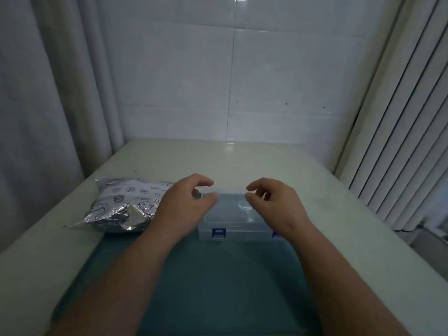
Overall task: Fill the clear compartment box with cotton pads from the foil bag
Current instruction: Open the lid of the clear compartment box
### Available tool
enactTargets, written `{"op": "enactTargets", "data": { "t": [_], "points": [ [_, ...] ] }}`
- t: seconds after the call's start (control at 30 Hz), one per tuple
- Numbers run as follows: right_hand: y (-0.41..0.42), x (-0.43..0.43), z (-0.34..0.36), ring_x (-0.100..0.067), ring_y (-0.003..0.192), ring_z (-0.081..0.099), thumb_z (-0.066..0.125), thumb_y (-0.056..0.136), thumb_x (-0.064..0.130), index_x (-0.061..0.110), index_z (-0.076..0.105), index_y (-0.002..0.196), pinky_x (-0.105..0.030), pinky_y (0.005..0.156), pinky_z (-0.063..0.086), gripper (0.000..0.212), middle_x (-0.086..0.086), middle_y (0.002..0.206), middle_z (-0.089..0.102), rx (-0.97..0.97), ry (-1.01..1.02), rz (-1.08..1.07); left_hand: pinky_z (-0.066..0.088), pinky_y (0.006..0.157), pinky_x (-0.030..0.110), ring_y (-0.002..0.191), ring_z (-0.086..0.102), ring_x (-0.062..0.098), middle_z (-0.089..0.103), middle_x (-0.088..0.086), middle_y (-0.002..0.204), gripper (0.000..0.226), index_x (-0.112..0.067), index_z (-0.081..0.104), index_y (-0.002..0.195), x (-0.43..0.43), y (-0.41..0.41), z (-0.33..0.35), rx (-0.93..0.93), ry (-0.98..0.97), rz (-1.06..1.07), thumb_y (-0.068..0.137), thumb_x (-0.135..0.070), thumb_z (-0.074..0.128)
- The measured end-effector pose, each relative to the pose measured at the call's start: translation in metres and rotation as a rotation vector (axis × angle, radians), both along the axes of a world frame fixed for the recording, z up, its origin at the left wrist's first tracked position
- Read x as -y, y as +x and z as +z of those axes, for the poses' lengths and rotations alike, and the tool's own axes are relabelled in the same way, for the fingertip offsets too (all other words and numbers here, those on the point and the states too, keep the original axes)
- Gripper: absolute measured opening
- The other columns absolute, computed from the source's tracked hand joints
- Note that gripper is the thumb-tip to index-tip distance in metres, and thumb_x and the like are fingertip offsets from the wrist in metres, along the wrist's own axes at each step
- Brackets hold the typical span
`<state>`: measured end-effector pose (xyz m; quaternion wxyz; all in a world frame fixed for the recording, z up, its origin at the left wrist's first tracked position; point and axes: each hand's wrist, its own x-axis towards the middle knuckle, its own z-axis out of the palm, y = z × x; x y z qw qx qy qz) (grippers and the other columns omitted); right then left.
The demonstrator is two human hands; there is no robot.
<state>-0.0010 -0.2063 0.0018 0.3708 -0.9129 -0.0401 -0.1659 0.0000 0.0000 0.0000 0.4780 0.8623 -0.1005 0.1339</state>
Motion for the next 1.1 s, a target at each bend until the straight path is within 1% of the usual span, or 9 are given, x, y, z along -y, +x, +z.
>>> {"op": "enactTargets", "data": {
  "t": [0.1,0.23,0.43,0.47,0.53,0.63,0.77,0.97,1.1],
  "points": [
    [-0.001,0.007,-0.002,-0.007,0.078,0.06,0.063,0.086,0.043,0.03,0.067,0.108,-0.012,0.055,0.041,0.027,0.01,0.107,0.062,-0.152,-0.162,-0.024,0.039,0.083,0.027,0.099,0.052,0.009,0.055,-0.009,0.107,0.027,-0.035,0.064,0.11,-0.001,0.002,-0.001,-0.029,0.213,0.019,0.084,-0.041,0.068],
    [-0.004,0.022,0.005,-0.019,0.105,0.06,0.065,0.086,0.04,0.029,0.071,0.109,-0.023,0.079,0.041,0.026,-0.001,0.122,0.063,-0.246,-0.186,-0.161,0.035,0.087,0.027,0.107,0.049,0.009,0.048,-0.007,0.116,0.028,-0.042,0.065,0.11,0.0,0.001,-0.005,-0.135,0.289,-0.004,0.082,-0.048,0.066],
    [-0.007,0.033,0.01,-0.021,0.098,0.059,0.071,0.082,0.032,0.031,0.066,0.121,-0.029,0.086,0.045,0.039,-0.004,0.119,0.064,-0.451,-0.129,-0.17,0.038,0.09,0.026,0.116,0.052,0.013,0.049,-0.005,0.134,0.043,-0.042,0.06,0.124,0.003,-0.003,-0.006,-0.227,0.458,-0.007,0.083,-0.054,0.064],
    [-0.008,0.034,0.012,-0.018,0.092,0.057,0.071,0.083,0.029,0.03,0.065,0.124,-0.026,0.083,0.043,0.041,-0.004,0.117,0.064,-0.469,-0.124,-0.145,0.039,0.091,0.026,0.112,0.055,0.015,0.052,-0.003,0.136,0.045,-0.041,0.06,0.126,0.003,-0.004,-0.006,-0.241,0.456,-0.006,0.083,-0.053,0.064],
    [-0.01,0.038,0.015,-0.015,0.089,0.051,0.071,0.085,0.021,0.028,0.064,0.126,-0.023,0.08,0.037,0.042,-0.005,0.119,0.062,-0.49,-0.119,-0.091,0.044,0.084,0.024,0.087,0.062,0.016,0.059,-0.002,0.129,0.046,-0.041,0.057,0.129,0.004,-0.006,-0.007,-0.292,0.445,-0.021,0.084,-0.051,0.064],
    [-0.014,0.042,0.021,-0.018,0.102,0.052,0.073,0.084,0.017,0.031,0.063,0.126,-0.023,0.086,0.034,0.046,-0.004,0.135,0.056,-0.517,-0.16,-0.045,0.056,0.076,0.026,0.062,0.07,0.016,0.061,-0.007,0.099,0.049,-0.04,0.053,0.133,0.005,-0.006,-0.008,-0.374,0.344,-0.068,0.086,-0.046,0.065],
    [-0.015,0.044,0.022,-0.022,0.121,0.051,0.073,0.084,0.02,0.035,0.06,0.13,-0.023,0.09,0.033,0.05,-0.002,0.145,0.048,-0.544,-0.228,-0.008,0.059,0.078,0.033,0.061,0.073,0.018,0.061,-0.01,0.089,0.052,-0.037,0.053,0.134,0.003,-0.004,-0.01,-0.418,0.242,-0.093,0.085,-0.039,0.069],
    [-0.013,0.042,0.02,-0.021,0.111,0.052,0.074,0.083,0.018,0.036,0.056,0.133,-0.033,0.103,0.044,0.056,-0.004,0.145,0.046,-0.557,-0.226,0.017,0.061,0.07,0.037,0.066,0.073,0.028,0.059,0.001,0.077,0.054,-0.031,0.055,0.134,0.006,-0.007,-0.01,-0.496,0.039,-0.084,0.084,-0.021,0.073],
    [-0.013,0.044,0.02,-0.027,0.13,0.043,0.075,0.082,0.017,0.04,0.047,0.14,-0.037,0.109,0.038,0.068,-0.002,0.154,0.033,-0.594,-0.288,0.053,0.062,0.07,0.037,0.066,0.07,0.029,0.06,0.004,0.086,0.059,-0.026,0.055,0.136,0.007,-0.005,-0.008,-0.543,-0.033,-0.092,0.082,-0.012,0.075]
  ]
}}
